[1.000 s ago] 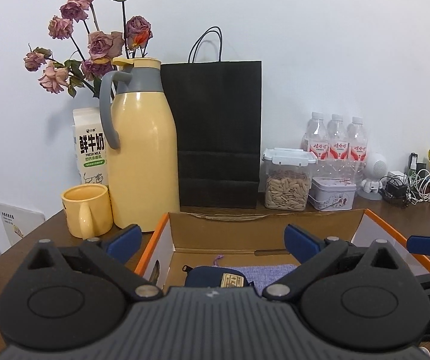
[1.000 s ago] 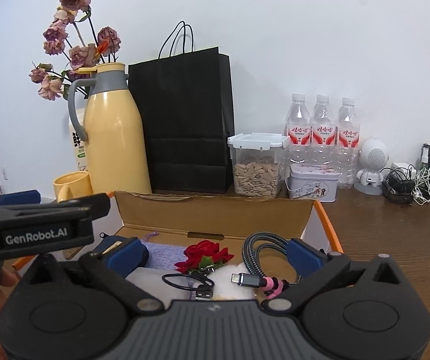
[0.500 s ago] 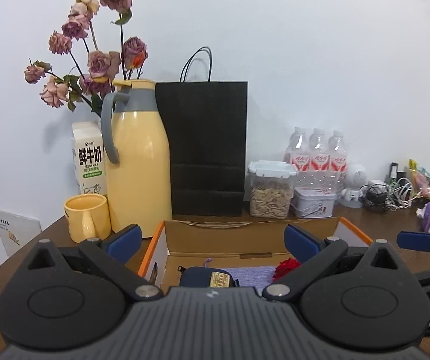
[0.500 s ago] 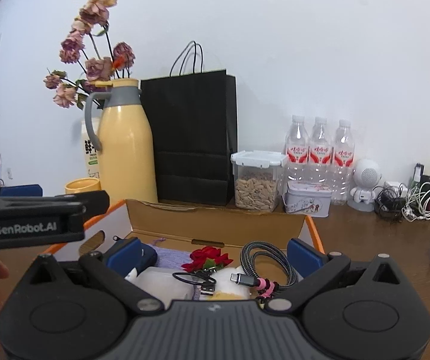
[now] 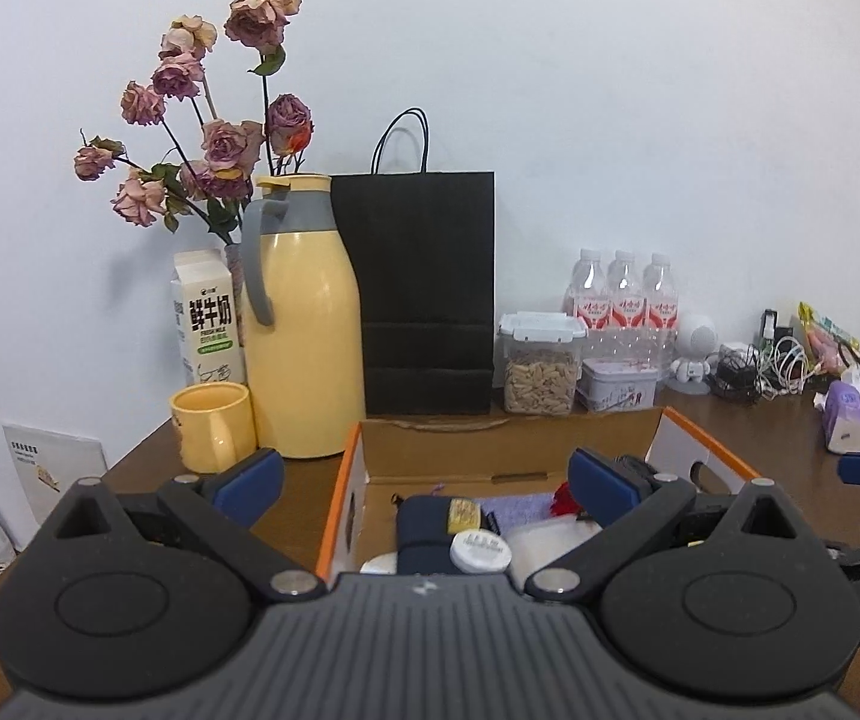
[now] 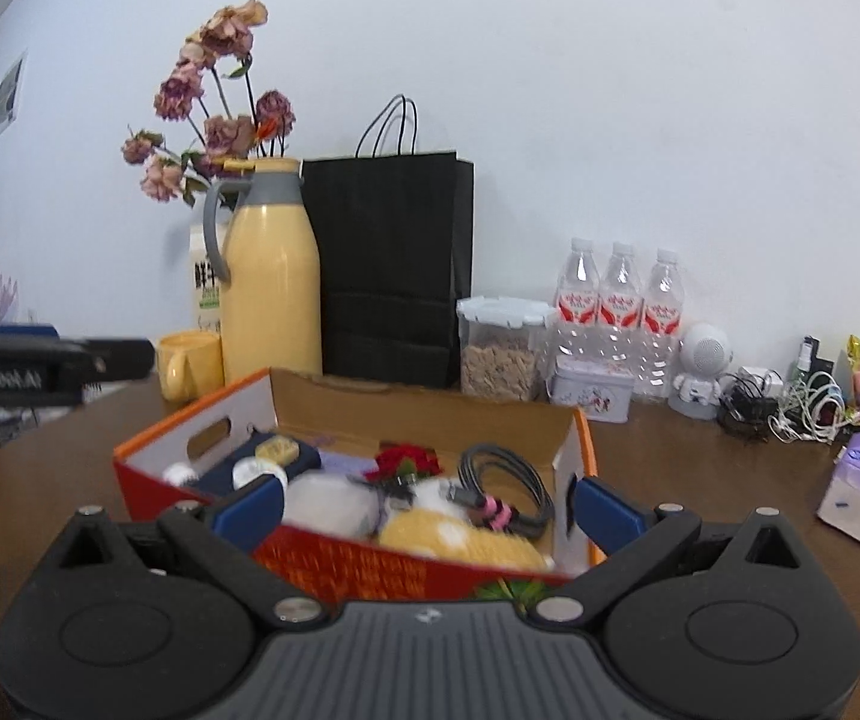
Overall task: Organize objects
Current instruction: 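Move both tools back to the table toward the white bottle caps, then grasp a white cap with the right gripper while the left gripper grasps a larger white cap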
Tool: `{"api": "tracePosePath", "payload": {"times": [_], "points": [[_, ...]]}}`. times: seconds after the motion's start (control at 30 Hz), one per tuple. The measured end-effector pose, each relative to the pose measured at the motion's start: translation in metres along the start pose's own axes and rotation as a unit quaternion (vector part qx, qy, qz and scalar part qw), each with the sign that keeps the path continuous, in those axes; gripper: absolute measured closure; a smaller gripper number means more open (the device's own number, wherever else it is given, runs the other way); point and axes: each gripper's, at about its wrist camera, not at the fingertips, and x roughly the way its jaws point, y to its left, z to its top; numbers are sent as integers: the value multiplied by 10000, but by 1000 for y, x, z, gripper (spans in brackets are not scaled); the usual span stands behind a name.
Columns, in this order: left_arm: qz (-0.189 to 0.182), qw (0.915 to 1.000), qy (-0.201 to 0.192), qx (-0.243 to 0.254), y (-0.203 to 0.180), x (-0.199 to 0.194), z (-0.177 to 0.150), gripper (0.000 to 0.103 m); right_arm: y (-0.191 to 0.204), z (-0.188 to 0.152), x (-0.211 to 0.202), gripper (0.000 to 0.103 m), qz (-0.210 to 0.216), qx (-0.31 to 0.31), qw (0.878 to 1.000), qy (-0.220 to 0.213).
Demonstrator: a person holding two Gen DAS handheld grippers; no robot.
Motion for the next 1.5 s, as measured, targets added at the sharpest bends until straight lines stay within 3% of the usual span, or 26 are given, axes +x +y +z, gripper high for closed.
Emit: {"api": "tracePosePath", "payload": {"times": [0.3,0.53,0.8,0.93,1.07,1.27,1.5], "points": [[135,9992,324,209,16,-17,-21,0,-7,-39,-8,0,-82,-193,9976,653],[279,9969,713,191,30,-17,-44,0,-20,-61,7,1,-129,15,9938,1104],[317,9947,968,113,40,-11,-58,0,-27,-67,44,48,-128,298,9894,1417],[289,9930,1142,46,41,0,-63,0,-29,-69,51,57,-96,451,9885,1442],[241,9897,1412,57,36,18,-71,0,-29,-70,53,76,-54,481,9893,1375],[173,9840,1773,61,22,48,-81,0,-26,-70,47,76,-88,418,9920,1185],[116,9845,1746,-146,14,63,-85,0,-25,-68,41,76,-95,372,9942,1008]]}}
